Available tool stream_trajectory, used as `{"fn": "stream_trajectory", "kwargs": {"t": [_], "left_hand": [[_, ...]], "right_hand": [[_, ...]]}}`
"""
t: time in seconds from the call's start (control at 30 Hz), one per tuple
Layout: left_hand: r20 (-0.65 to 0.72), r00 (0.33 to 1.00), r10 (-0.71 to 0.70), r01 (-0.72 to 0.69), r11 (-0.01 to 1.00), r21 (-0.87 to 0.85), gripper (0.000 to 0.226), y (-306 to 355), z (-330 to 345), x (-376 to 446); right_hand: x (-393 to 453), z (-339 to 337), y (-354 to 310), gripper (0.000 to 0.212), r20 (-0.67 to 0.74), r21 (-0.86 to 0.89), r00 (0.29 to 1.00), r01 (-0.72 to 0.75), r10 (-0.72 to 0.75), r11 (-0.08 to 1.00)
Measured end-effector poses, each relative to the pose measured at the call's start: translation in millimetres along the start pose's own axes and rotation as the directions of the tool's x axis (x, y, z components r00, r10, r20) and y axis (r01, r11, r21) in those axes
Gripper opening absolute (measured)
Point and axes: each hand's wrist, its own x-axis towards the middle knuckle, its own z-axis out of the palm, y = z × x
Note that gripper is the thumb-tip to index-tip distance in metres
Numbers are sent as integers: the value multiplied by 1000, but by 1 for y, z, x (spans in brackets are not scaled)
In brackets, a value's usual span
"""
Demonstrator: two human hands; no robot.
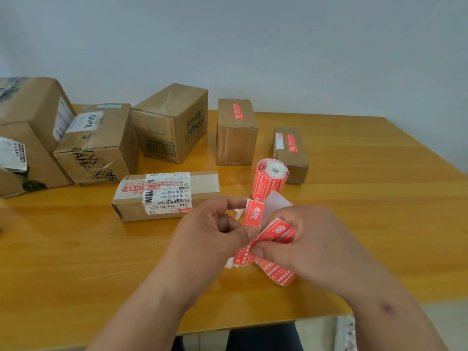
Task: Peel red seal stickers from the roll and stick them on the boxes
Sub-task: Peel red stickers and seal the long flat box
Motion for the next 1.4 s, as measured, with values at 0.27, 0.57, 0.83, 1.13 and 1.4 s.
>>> {"fn": "stream_trajectory", "kwargs": {"t": [0.27,0.57,0.83,1.13,1.4], "left_hand": [[59,998,-37,35,999,42,38,3,-5,-2],[-7,1000,-10,10,1000,22,30,-4,-1,0],[-64,998,-15,14,1000,-13,28,-5,4,0],[6,999,-40,40,999,35,39,-3,-5,0],[-87,996,-25,23,1000,-21,35,-7,-2,2]], "right_hand": [[3,1,3,16,79,50,993,-89,85,995],[-1,4,-4,30,9,-198,999,-33,35,980],[-4,2,-8,39,-33,-315,998,38,-51,948],[-5,1,-3,41,-57,-271,994,77,-96,959],[-8,-2,-3,32,-89,-206,988,103,-124,973]]}}
